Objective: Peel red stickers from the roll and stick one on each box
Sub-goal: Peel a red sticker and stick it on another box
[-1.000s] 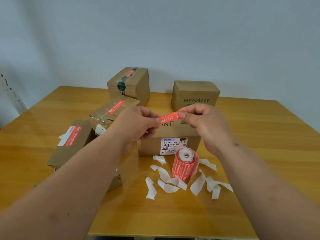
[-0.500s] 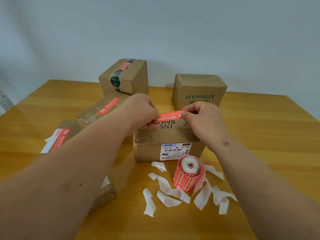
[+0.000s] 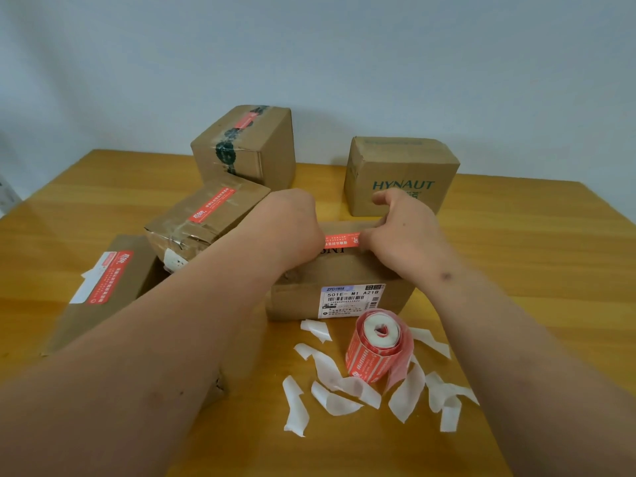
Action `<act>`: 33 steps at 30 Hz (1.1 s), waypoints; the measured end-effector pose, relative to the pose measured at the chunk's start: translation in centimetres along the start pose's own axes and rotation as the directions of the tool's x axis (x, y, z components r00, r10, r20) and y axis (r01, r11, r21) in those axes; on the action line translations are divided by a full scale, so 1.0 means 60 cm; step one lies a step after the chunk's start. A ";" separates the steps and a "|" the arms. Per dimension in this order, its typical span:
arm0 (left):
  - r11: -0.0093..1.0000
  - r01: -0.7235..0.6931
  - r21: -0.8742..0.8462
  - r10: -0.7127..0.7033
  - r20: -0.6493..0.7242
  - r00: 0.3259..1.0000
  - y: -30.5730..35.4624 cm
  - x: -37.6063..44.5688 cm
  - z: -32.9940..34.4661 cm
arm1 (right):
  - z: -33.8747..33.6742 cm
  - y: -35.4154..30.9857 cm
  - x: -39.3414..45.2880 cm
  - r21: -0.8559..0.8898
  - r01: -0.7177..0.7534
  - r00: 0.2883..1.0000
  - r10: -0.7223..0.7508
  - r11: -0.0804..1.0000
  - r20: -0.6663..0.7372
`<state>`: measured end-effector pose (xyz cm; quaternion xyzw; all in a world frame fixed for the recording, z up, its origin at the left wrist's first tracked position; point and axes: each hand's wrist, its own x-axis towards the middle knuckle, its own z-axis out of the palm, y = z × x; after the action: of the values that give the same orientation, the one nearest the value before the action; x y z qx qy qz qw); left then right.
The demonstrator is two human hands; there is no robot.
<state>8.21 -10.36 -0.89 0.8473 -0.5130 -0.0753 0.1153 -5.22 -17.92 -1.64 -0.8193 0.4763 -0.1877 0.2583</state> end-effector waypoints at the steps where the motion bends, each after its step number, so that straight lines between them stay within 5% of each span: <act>1: 1.000 0.003 -0.002 -0.003 0.002 1.000 0.001 -0.001 0.000 | -0.001 0.001 0.000 0.015 0.002 1.000 -0.002 1.000 0.009; 13: 0.989 0.027 0.146 -0.040 0.080 0.996 0.024 -0.008 0.001 | 0.013 0.004 0.000 -0.098 0.047 0.999 -0.047 0.994 0.004; 33: 0.998 0.039 0.054 -0.042 0.045 0.998 0.008 -0.002 0.009 | 0.010 0.001 0.004 -0.138 0.025 0.999 -0.021 0.990 0.026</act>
<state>7.59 -10.54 -1.30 0.8583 -0.5001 -0.0832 0.0793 -4.81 -18.02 -2.13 -0.8429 0.4755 -0.1470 0.2046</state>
